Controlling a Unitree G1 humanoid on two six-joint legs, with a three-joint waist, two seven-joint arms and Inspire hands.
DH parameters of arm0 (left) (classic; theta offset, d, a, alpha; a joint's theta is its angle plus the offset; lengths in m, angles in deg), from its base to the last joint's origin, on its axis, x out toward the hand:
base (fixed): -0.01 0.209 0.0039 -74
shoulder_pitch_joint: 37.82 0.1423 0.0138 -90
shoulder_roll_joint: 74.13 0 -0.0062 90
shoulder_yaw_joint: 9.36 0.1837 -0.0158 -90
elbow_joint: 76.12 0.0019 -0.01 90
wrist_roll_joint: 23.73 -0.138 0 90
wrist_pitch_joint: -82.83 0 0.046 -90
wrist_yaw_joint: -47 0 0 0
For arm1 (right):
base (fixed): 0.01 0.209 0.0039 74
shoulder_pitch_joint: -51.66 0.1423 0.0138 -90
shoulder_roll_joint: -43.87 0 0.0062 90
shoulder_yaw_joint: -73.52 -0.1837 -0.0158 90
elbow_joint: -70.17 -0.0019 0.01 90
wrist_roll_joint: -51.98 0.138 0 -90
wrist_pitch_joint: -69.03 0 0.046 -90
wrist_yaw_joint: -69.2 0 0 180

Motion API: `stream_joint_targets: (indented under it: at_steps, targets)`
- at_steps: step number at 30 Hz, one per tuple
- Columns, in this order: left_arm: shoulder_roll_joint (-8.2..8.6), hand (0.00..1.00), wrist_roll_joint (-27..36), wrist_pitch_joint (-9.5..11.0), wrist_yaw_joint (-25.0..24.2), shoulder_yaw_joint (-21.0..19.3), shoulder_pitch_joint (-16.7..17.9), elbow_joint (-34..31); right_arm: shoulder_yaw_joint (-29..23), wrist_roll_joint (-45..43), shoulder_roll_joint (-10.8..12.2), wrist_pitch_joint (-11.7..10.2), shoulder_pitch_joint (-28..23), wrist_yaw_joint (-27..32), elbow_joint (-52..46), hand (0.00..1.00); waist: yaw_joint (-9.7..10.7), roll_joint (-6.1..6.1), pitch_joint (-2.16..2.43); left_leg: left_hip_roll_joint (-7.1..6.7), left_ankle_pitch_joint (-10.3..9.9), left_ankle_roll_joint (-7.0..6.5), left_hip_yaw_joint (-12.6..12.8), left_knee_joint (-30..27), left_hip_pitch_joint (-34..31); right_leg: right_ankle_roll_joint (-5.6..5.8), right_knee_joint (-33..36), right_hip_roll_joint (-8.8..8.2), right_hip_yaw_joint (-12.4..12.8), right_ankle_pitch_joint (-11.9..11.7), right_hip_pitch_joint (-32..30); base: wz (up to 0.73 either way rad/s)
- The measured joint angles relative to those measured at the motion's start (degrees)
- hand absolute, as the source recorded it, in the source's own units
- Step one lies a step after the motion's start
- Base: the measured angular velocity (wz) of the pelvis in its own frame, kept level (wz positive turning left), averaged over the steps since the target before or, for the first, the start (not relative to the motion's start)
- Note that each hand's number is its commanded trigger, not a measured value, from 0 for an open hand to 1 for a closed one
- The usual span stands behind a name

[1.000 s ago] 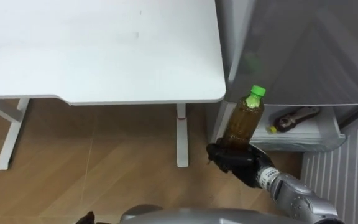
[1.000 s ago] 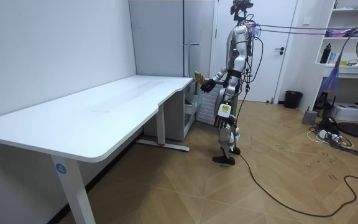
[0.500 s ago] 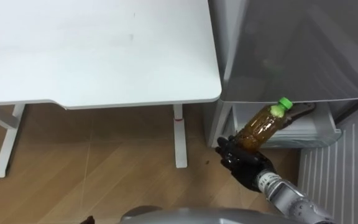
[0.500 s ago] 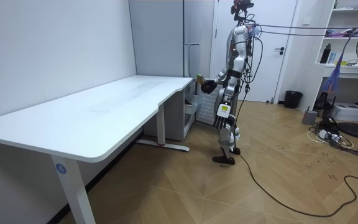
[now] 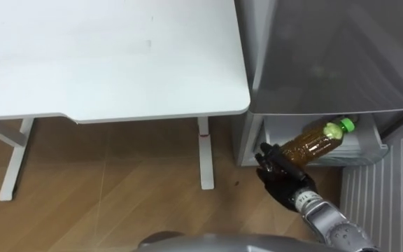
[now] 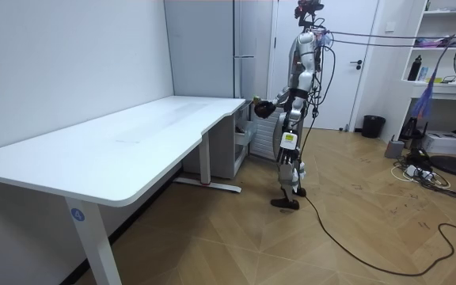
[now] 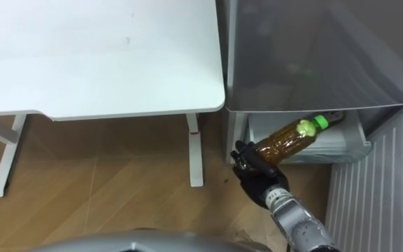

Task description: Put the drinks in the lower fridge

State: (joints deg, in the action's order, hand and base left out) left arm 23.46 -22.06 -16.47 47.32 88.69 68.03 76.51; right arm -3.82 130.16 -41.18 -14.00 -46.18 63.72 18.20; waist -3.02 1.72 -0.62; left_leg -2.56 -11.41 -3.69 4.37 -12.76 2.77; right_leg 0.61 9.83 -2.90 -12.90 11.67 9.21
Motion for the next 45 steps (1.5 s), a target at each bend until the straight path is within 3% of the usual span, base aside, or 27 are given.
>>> stream_joint_targets:
  at_steps: [6, 15, 29, 34, 36, 38, 42, 45]
  targets:
    - [0.77, 0.00, -0.12, -0.42, -1.11, 0.01, 0.69, -0.01, -1.12, 7.19, 0.32, -2.22, 0.03, 1.67, 0.78, 1.00, -0.15, -0.01, 0.00, -0.02, -0.02, -0.02, 0.00, -0.35, 0.00, 0.01, -0.29, 0.02, 0.11, 0.12, -0.14, 0.00]
    - [0.81, 0.00, -0.13, -0.41, -2.15, -0.04, 1.64, -0.52, -4.15, 10.70, 1.16, -3.93, 0.03, 2.87, 2.50, 1.00, -0.22, -0.09, 0.02, -0.13, -0.01, -0.01, -0.02, -0.33, 0.28, 0.08, -0.72, 0.00, 0.28, 0.29, -0.09, 0.00]
    - [0.81, 0.00, -0.27, -0.47, -2.48, -0.11, 1.74, -2.16, -5.62, 13.54, 1.53, -4.45, 0.34, 4.42, 2.44, 1.00, -0.34, 0.82, 0.27, -0.17, -0.02, 0.02, -0.43, 0.17, -0.45, 0.07, -0.77, 0.04, 0.14, 0.28, -0.30, 0.00]
    - [0.71, 0.00, -2.55, -0.48, -3.19, -0.28, 0.21, -2.53, -9.65, 15.83, 1.60, -4.85, 5.63, 5.99, 6.93, 1.00, -0.26, 1.31, 0.23, -0.18, 0.39, -0.10, -0.43, -0.11, -3.21, -0.03, -0.01, -0.05, 0.09, 0.20, -3.04, 0.01]
    - [0.66, 0.00, -2.44, -0.50, -3.19, -0.26, -1.47, -2.53, -10.54, 16.37, 1.60, -6.08, 8.99, 6.63, 8.97, 1.00, -0.34, 1.16, 0.20, -0.17, 0.81, -0.14, -0.46, -0.60, -5.12, -0.11, 0.42, -0.05, 0.06, 0.10, -5.10, 0.00]
    - [0.37, 0.00, -2.27, -0.45, -3.18, -0.01, -2.94, -2.42, -10.56, 16.74, 1.57, -7.01, 11.60, 6.59, 10.47, 1.00, -0.28, 0.99, 0.05, -0.11, 1.11, -0.14, -0.62, -0.98, -6.42, -0.23, 0.90, -0.06, -0.07, -0.01, -6.58, 0.06]
    - [-0.67, 0.00, -2.11, -0.06, -2.82, 0.12, -5.85, -2.07, -10.77, 16.10, 1.71, -6.74, 18.15, 6.21, 18.09, 1.00, -0.29, 0.32, -0.39, -0.15, 1.61, -0.02, -1.46, -1.00, -8.64, -0.49, 0.90, -0.07, -1.08, -0.30, -8.41, 0.10]
    - [-0.98, 0.00, -1.21, 0.22, -2.21, 0.11, -7.09, -1.89, -12.01, 16.00, 1.65, -6.79, 20.35, 6.19, 20.84, 1.00, -0.59, 0.13, -0.50, -0.19, 1.81, -0.07, -1.91, -1.27, -10.94, -0.53, 0.97, -0.10, -1.34, -0.42, -10.44, 0.11]
